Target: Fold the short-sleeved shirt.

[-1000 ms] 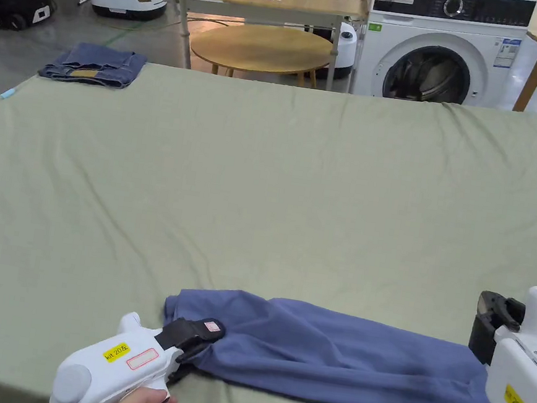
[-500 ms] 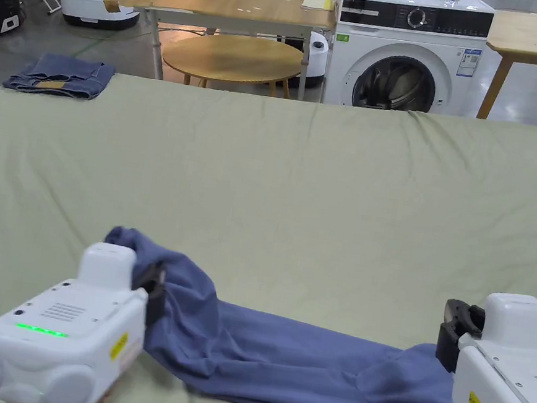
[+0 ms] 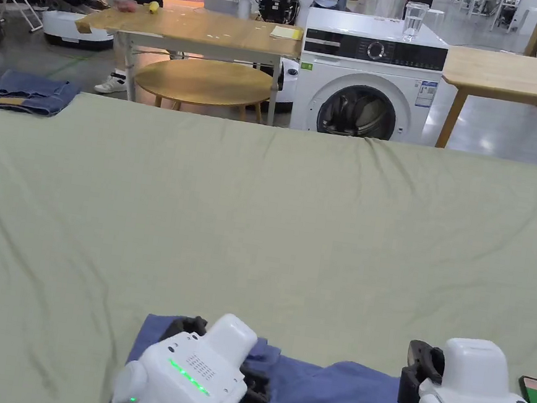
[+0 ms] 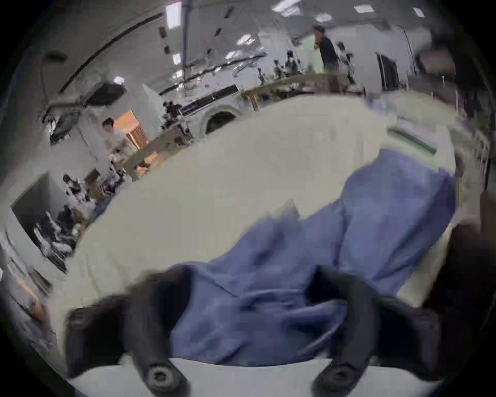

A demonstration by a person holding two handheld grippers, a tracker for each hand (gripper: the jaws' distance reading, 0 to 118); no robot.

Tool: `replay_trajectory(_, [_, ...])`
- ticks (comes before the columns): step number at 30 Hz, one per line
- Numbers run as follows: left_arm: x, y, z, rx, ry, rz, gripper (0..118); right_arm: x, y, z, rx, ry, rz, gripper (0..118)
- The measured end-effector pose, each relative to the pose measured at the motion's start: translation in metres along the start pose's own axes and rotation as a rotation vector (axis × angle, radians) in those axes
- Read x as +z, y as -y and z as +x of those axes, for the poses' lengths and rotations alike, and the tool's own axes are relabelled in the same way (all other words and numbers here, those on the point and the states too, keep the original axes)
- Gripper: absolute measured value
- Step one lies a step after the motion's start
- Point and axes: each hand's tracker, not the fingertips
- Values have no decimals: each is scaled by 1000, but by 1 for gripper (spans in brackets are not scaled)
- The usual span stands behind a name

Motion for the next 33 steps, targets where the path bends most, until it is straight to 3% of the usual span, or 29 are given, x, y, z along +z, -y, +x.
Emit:
replay_trajectory(1, [16, -6, -6, 45, 44, 72, 106, 0, -1, 5, -28, -11, -5, 0])
replay_trajectory(5, [52, -11, -47, 341, 98, 173, 106, -3, -2, 16, -120, -48, -41, 0])
replay_trajectory(8, [41, 6, -81, 629, 22, 125, 105, -4, 1, 18, -132, -45, -25, 0])
replay_trajectory(9, [32, 15, -90, 701, 48, 76, 91, -6, 1, 18, -130, -44, -27, 0])
replay_trajectory(10, [23, 22, -94, 723, 103, 63, 60, -7, 2, 18, -130, -46, -29, 0])
replay_trajectory(11, [15, 23, -89, 709, 131, 42, 17, -8, 2, 17, -130, -48, -32, 0])
replay_trajectory(12, [8, 25, -82, 652, 87, 9, 0, -9, 2, 17, -127, -48, -36, 0])
replay_trajectory(13, [2, 25, -72, 614, 93, -1, 0, -10, 2, 16, -125, -47, -39, 0])
replay_trajectory(16, [-21, 26, -41, 586, 292, -76, 0, -11, 1, 14, -125, -46, -43, 0])
replay_trajectory(19, [-43, 25, 0, 440, 322, -125, 0, -11, 0, 11, -112, -37, -47, 0])
replay_trajectory(22, [-57, 28, 20, 454, 400, -158, 0, -11, -1, 6, -94, -39, -57, 0])
replay_trajectory(26, [-24, 24, -3, 475, 325, -43, 0, -14, -5, -7, -64, -49, -64, 0])
replay_trajectory(31, [36, 35, -83, 586, 164, 146, 0, -27, -6, -28, -43, -76, -81, 0])
replay_trajectory(32, [40, 47, -100, 642, 139, 142, 7, -29, -5, -32, -42, -85, -84, 0])
replay_trajectory(33, [40, 60, -118, 708, 127, 129, 48, -30, -5, -36, -40, -92, -85, 0])
